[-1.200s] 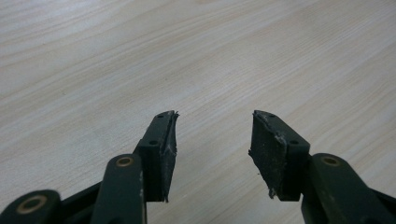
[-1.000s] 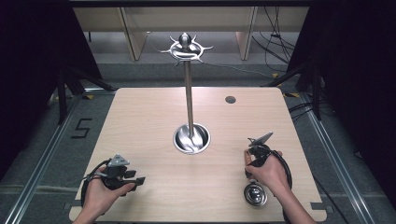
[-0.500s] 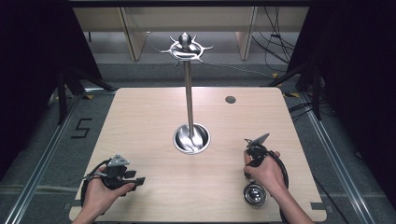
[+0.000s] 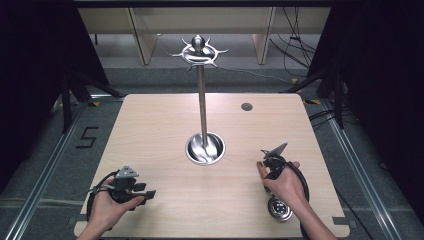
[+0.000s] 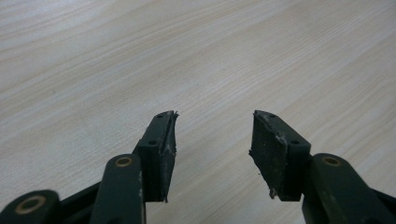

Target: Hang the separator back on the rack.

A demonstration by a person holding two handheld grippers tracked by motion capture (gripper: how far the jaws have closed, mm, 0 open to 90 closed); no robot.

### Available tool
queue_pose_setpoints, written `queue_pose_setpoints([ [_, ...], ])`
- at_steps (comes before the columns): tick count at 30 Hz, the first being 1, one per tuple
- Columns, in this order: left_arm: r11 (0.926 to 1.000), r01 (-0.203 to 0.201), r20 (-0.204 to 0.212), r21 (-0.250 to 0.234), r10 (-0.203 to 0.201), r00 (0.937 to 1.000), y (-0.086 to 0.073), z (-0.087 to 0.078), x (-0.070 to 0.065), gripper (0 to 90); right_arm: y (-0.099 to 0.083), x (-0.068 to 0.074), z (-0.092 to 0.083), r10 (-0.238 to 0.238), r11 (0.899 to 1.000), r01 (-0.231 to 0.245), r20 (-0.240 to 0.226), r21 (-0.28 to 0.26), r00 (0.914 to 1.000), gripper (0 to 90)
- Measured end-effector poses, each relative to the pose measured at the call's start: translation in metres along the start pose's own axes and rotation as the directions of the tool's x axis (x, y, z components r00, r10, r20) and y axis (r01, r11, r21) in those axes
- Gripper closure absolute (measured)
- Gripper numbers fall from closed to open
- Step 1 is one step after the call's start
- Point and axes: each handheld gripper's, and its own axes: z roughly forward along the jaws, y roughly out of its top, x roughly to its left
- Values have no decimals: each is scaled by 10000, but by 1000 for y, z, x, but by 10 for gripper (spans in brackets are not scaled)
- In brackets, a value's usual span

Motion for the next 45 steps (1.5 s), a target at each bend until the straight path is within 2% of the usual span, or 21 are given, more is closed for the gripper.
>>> queue_pose_setpoints([
  [3, 9999, 6, -28, -141, -6, 10000, -1, 0, 0, 492, -1, 2, -5, -220, 9992, 217, -74, -340, 9997, 693],
  [4, 9999, 49, -14, -91, -49, 10000, 0, 0, 0, 491, -2, 7, -7, 123, 9987, -106, 345, -489, 9993, 693],
  [5, 10000, 9, 9, 5, -9, 10000, 0, -1, 0, 491, -3, 4, -8, -309, 9976, 329, 323, -615, 9990, 693],
  [6, 10000, 3, 13, 1, -3, 10000, 0, -1, 0, 491, -3, 7, -10, 15, 9975, 11, 364, -700, 9993, 693],
  [12, 10000, 8, 83, -45, -7, 10000, 0, -1, 0, 491, -8, 4, -20, -351, 9877, 362, 94, -1521, 9993, 694],
  [15, 10000, 1, 80, -45, -1, 10000, 0, -1, 0, 491, -9, 2, -28, -757, 9707, 804, 291, -2264, 9967, 694],
  [23, 10000, -32, 85, -84, 33, 10000, 0, -1, 1, 491, -11, 2, -41, -999, 9525, 1041, 292, -2861, 9946, 694],
  [25, 9999, -26, 85, -111, 27, 10000, 0, -1, 1, 491, -12, 3, -44, -769, 9467, 774, 139, -3126, 9969, 694],
  [27, 9999, -48, 63, -129, 49, 10000, 0, -2, 1, 491, -12, 2, -47, -970, 9351, 997, 249, -3400, 9950, 694],
  [29, 9997, -18, 15, -263, 18, 10000, 0, -2, 1, 492, -12, -2, -50, -1576, 9091, 1627, 449, -3835, 9865, 694],
  [30, 9997, -9, 51, -232, 10, 10000, 0, -3, 1, 492, -12, -2, -51, -1623, 9024, 1671, 459, -3972, 9857, 694],
  [31, 9996, 8, 45, -272, -6, 10000, 1, -3, 1, 492, -13, -2, -54, -1703, 8863, 1750, 498, -4288, 9841, 694],
  [32, 9996, 8, 45, -272, -6, 10000, 1, -3, 1, 492, -13, -2, -54, -1703, 8863, 1750, 498, -4288, 9841, 694],
  [33, 9996, 0, 59, -284, 2, 10000, 1, -3, 2, 492, -13, -1, -56, -1821, 8716, 1802, 401, -4560, 9825, 694],
  [34, 9996, 3, 62, -295, -1, 10000, 1, -3, 2, 492, -13, -1, -56, -1821, 8716, 1802, 401, -4560, 9825, 694],
  [37, 9994, -109, 33, -341, 110, 9999, 1, -4, 2, 492, -14, 1, -60, -1873, 8507, 1753, 259, -4956, 9820, 693],
  [39, 9994, -121, 24, -329, 121, 9999, 1, -4, 2, 491, -14, 3, -62, -2080, 8306, 1894, 238, -5237, 9778, 693],
  [41, 9995, -25, 80, -318, 27, 10000, 0, -3, 2, 490, -15, 5, -65, -2353, 7927, 2175, 433, -5695, 9710, 693],
  [43, 9995, -21, 77, -313, 23, 10000, 0, -3, 2, 490, -16, 8, -67, -2273, 7938, 2042, 320, -5729, 9733, 693],
  [44, 9995, -19, 73, -319, 22, 10000, 0, -3, 2, 490, -16, 9, -67, -2291, 7871, 2022, 282, -5828, 9730, 693],
  [45, 9995, -16, 72, -329, 18, 10000, 1, -3, 2, 490, -16, 7, -68, -2526, 7707, 2313, 486, -5938, 9663, 693],
])
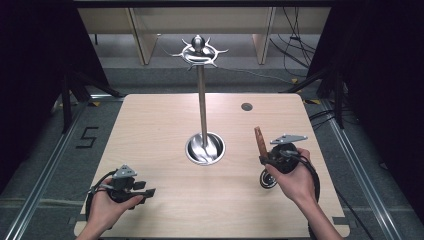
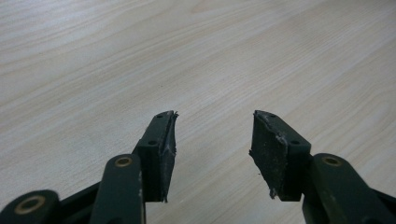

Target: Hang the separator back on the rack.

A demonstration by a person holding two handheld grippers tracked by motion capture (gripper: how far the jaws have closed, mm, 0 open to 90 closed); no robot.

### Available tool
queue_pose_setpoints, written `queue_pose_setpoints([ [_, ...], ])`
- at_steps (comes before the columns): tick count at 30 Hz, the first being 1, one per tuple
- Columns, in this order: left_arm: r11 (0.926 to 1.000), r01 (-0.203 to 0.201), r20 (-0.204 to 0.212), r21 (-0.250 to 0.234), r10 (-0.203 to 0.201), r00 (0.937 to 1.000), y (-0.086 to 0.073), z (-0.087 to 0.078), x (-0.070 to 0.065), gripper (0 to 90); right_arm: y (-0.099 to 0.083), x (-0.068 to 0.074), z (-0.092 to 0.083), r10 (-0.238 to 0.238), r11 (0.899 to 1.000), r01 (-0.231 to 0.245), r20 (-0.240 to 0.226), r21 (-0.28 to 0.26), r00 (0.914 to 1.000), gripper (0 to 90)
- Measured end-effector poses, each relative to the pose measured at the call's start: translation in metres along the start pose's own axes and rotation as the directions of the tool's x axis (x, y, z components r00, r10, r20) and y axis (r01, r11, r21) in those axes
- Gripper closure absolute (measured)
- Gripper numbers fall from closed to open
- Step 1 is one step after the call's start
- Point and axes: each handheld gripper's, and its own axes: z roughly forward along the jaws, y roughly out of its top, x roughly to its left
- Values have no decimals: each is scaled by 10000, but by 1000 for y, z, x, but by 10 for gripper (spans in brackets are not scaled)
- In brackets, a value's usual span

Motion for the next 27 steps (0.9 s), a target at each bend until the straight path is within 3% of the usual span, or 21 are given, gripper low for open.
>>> queue_pose_setpoints([
  [3, 9999, -117, -39, 0, 117, 9999, 0, -1, 1, 490, 1, 4, -2, 177, 9998, -178, -131, -126, 9998, 693],
  [8, 9999, -118, -32, -29, 118, 9999, 0, -1, 1, 490, 2, 5, -4, -52, 9986, 39, -232, -529, 9997, 693],
  [9, 9999, -112, -71, -34, 112, 9999, 0, -1, 0, 489, 2, 7, -5, 143, 9985, -158, -289, -523, 9995, 693],
  [10, 9999, -101, -98, -32, 101, 9999, 0, -1, 0, 489, 2, 6, -5, -258, 9963, 235, -274, -827, 9993, 693],
  [11, 9999, -110, -67, -17, 110, 9999, 0, -1, 1, 489, 2, 6, -5, -258, 9963, 235, -274, -827, 9993, 693],
  [12, 9999, -120, -32, -40, 120, 9999, 0, -1, 1, 489, 3, 9, -5, 156, 9957, -186, -334, -910, 9993, 693],
  [15, 9999, -160, -68, -10, 160, 9998, 0, -1, 1, 488, 4, 6, -5, -442, 9905, 411, -203, -1313, 9988, 693],
  [16, 9999, -142, -89, -17, 142, 9999, 0, -1, 1, 488, 4, 6, -7, -453, 9925, 419, -265, -1152, 9986, 693],
  [18, 9999, -147, -97, -4, 146, 9998, 0, -1, 1, 488, 5, 10, -9, -40, 9945, -8, -452, -1047, 9990, 693],
  [20, 9999, -150, -102, -8, 150, 9998, 0, -1, 2, 488, 5, 8, -7, -441, 9916, 399, -315, -1229, 9985, 693],
  [22, 9999, -169, -86, -10, 169, 9998, 0, -1, 2, 487, 6, 8, -8, -508, 9906, 454, -385, -1288, 9980, 693],
  [24, 9999, -141, -58, -25, 141, 9999, 0, -2, 1, 487, 7, 10, -10, -278, 9930, 222, -464, -1159, 9985, 693],
  [26, 9999, -143, -43, -17, 143, 9999, 0, -1, 2, 486, 7, 9, -9, -570, 9885, 520, -314, -1418, 9979, 693],
  [27, 9999, -146, -51, -24, 146, 9999, 0, -1, 2, 486, 7, 10, -10, -474, 9882, 414, -373, -1478, 9982, 693],
])
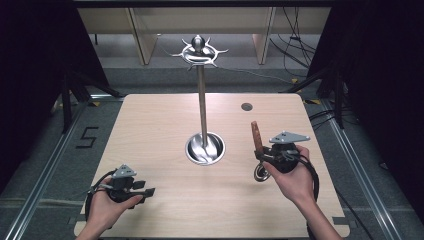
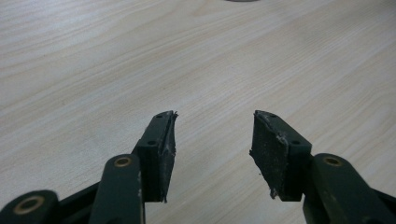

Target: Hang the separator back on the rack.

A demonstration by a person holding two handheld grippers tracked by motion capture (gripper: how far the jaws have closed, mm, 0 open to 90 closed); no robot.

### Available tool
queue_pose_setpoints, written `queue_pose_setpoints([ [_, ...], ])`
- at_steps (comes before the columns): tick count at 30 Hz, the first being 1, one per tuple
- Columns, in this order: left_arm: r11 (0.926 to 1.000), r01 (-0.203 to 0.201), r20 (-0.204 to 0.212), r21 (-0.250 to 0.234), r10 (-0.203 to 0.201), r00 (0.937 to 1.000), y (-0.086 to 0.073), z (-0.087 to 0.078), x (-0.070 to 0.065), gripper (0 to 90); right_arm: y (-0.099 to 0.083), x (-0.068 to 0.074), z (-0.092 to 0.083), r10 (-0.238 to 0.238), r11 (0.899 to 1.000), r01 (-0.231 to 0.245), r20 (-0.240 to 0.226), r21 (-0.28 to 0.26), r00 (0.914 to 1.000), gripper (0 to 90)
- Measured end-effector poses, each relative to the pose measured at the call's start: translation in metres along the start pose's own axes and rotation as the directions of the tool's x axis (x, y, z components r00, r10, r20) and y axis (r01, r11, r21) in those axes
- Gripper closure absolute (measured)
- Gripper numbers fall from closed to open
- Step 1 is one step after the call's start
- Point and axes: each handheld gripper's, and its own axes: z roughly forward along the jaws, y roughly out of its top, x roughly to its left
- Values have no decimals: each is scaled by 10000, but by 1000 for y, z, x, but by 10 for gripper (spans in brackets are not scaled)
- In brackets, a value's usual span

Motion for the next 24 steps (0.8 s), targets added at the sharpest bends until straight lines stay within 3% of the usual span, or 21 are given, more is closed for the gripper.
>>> queue_pose_setpoints([
  [2, 10000, -38, -23, 24, 38, 10000, 0, 0, 0, 484, 2, 2, -2, 124, 9999, -123, -56, 41, 9999, 693],
  [3, 10000, 13, 28, 3, -13, 10000, 0, 0, 0, 484, 1, 2, -1, 0, 9997, 2, 78, -261, 10000, 693],
  [5, 10000, 17, 14, -19, -17, 10000, 0, 0, 0, 484, 3, 4, -2, -15, 9995, 15, 14, -324, 10000, 693],
  [9, 10000, -15, -46, -18, 15, 10000, 0, -1, 0, 484, 5, 5, -3, 14, 9999, -15, -90, -157, 10000, 693],
  [10, 10000, 11, -35, -20, -11, 10000, 0, -1, 0, 484, 4, 4, -1, -250, 9993, 248, -50, -263, 9997, 693],
  [12, 10000, -6, -38, -11, 6, 10000, 0, -1, 0, 484, 6, 6, -3, -52, 9999, 49, -162, -129, 9999, 693],
  [13, 10000, 15, -35, -29, -16, 10000, 0, -1, 0, 484, 6, 4, -3, -485, 9985, 485, -1, -259, 9988, 693],
  [16, 10000, 14, -38, -28, -15, 10000, 0, -1, 0, 483, 8, 6, -3, -349, 9988, 346, -84, -350, 9994, 693],
  [21, 10000, 5, -35, -29, -6, 10000, 0, -1, 0, 483, 11, 6, -4, -597, 9971, 593, -74, -473, 9982, 693],
  [24, 10000, 7, -37, -25, -7, 10000, 0, -1, 0, 482, 12, 8, -5, -410, 9975, 404, -95, -578, 9991, 693],
])
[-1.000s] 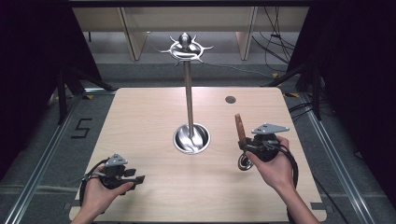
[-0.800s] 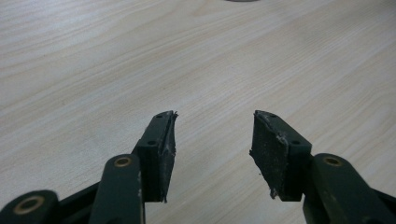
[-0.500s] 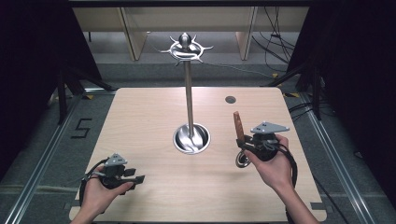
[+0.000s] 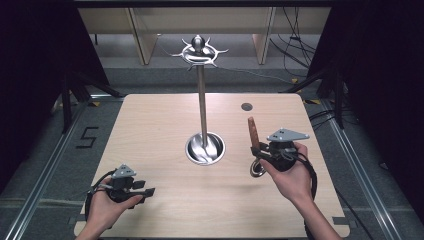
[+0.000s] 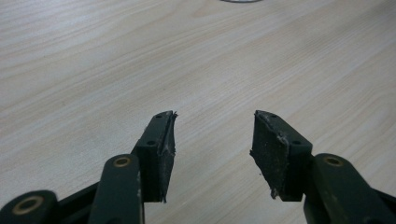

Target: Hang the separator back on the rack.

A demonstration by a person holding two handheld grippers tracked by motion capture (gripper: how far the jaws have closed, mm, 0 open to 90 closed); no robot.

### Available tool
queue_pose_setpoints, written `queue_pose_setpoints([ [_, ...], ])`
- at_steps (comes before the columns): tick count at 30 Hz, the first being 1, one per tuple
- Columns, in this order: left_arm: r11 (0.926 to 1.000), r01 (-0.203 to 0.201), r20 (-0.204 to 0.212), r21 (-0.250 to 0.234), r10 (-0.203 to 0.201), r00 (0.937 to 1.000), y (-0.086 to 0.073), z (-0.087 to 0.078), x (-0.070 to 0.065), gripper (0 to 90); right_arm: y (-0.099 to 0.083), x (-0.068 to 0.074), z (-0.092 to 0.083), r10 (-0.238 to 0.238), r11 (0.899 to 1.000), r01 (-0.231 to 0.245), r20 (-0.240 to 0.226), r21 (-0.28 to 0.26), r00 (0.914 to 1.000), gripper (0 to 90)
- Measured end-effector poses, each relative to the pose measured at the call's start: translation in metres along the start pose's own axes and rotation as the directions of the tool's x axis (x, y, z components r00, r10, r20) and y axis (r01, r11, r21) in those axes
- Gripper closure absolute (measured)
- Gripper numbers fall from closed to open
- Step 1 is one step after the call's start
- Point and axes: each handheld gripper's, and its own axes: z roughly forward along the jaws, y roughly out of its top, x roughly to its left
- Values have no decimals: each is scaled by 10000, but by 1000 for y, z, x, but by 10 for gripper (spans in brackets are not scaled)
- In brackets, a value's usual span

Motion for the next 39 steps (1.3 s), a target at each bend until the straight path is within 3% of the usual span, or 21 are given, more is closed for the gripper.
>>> queue_pose_setpoints([
  [25, 10000, -16, 12, -39, 16, 10000, 0, 0, 0, 480, 12, 7, -4, -350, 9982, 345, -93, -487, 9993, 693],
  [28, 10000, 13, -3, -55, -13, 10000, 0, 0, 0, 480, 13, 8, -5, -242, 9985, 236, -105, -496, 9997, 693],
  [29, 10000, -2, -1, -53, 2, 10000, 0, 0, 1, 480, 13, 10, -5, 12, 9990, -20, -187, -447, 9998, 693],
  [31, 10000, -16, -32, -20, 16, 10000, 0, 0, 0, 481, 14, 10, -4, -76, 9976, 68, -111, -687, 9999, 693],
  [34, 10000, -7, -9, -39, 7, 10000, 0, 0, 1, 480, 16, 9, -5, -219, 9978, 207, -173, -631, 9996, 693],
  [35, 10000, 3, -6, -52, -3, 10000, 0, 0, 0, 480, 17, 11, -6, -32, 9983, 22, -181, -577, 9998, 693],
  [38, 10000, -14, -27, -31, 14, 10000, 0, 0, 0, 480, 18, 11, -4, -153, 9957, 143, -101, -914, 9998, 693],
  [39, 10000, -6, -30, -27, 6, 10000, 0, 0, 0, 481, 19, 12, -6, -59, 9968, 48, -135, -800, 9999, 693],
])
